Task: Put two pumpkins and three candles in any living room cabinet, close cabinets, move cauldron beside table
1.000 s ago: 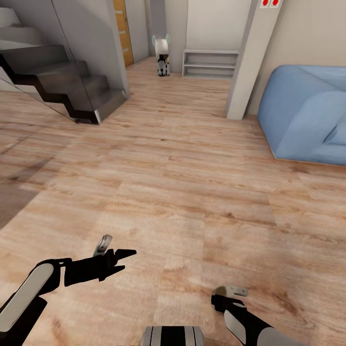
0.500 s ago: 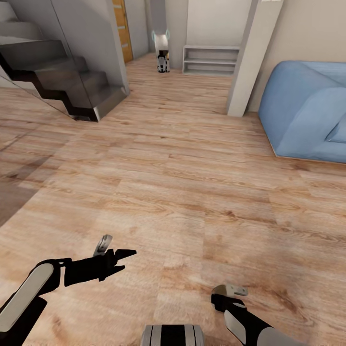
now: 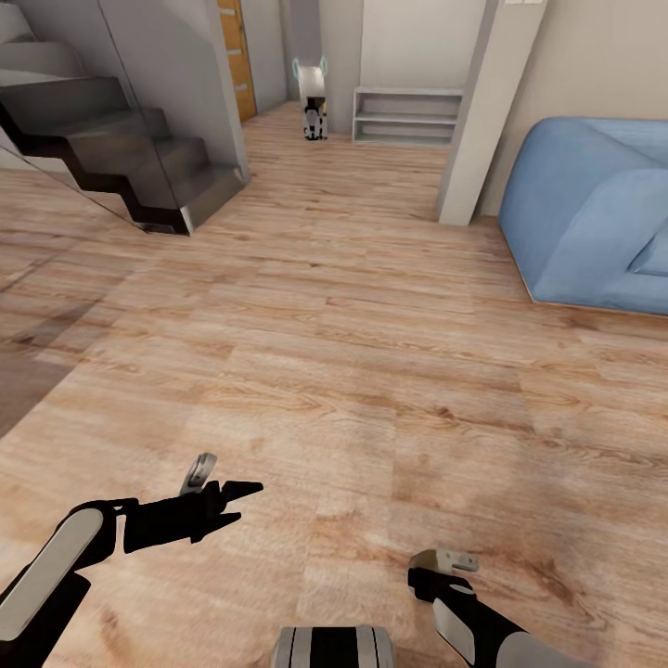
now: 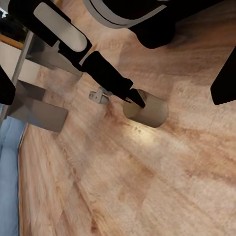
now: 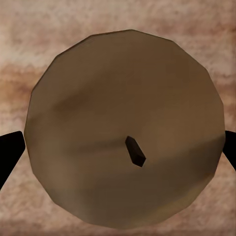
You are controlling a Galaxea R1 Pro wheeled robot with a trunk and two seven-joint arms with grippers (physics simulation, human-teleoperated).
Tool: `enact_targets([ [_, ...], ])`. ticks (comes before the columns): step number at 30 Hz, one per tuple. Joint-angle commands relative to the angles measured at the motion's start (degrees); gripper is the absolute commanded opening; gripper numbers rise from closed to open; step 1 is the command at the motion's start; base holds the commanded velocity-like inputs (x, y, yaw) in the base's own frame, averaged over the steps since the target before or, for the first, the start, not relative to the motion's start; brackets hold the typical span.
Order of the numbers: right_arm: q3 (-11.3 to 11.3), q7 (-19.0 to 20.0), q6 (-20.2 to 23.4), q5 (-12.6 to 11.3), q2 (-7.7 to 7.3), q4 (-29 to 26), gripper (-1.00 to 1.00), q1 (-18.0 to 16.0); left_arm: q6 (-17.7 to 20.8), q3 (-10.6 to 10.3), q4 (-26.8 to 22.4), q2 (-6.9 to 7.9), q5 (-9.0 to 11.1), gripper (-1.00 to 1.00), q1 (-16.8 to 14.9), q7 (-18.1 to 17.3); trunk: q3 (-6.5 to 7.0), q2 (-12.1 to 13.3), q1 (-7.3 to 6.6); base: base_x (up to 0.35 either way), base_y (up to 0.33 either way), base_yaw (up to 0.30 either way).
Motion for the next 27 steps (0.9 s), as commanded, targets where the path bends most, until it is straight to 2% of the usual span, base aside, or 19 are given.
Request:
enact_targets([
  [1,0.5,-0.3,-0.1,-0.5,-0.02,-0.1,1.0,0.0,0.0,-0.1,0.0,0.04,0.6,1.0,0.0,0.6,-0.04,0.0,-0.01,0.0,0.0,0.0],
  [8,0.5,-0.3,-0.1,-0.4,-0.02,-0.1,1.0,0.0,0.0,-0.1,0.0,0.02,0.6,1.0,0.0,0.6,-0.04,0.0,-0.01,0.0,0.0,0.0],
  [9,0.5,-0.3,-0.1,-0.4,-0.02,-0.1,-1.0,0.0,0.0,-0.1,0.0,0.02,0.6,1.0,0.0,0.6,-0.04,0.0,-0.01,0.0,0.0,0.0],
  [24,0.5,-0.3,-0.1,-0.5,-0.02,-0.1,-1.0,0.0,0.0,-0.1,0.2,-0.05,1.2,1.0,0.0,0.6,-0.04,0.0,-0.01,0.0,0.0,0.0],
  [27,0.5,-0.3,-0.1,-0.5,-0.02,-0.1,-1.0,0.0,0.0,-0.1,0.2,-0.05,1.5,1.0,0.0,0.6,0.63,0.0,-0.09,0.0,0.0,0.0],
])
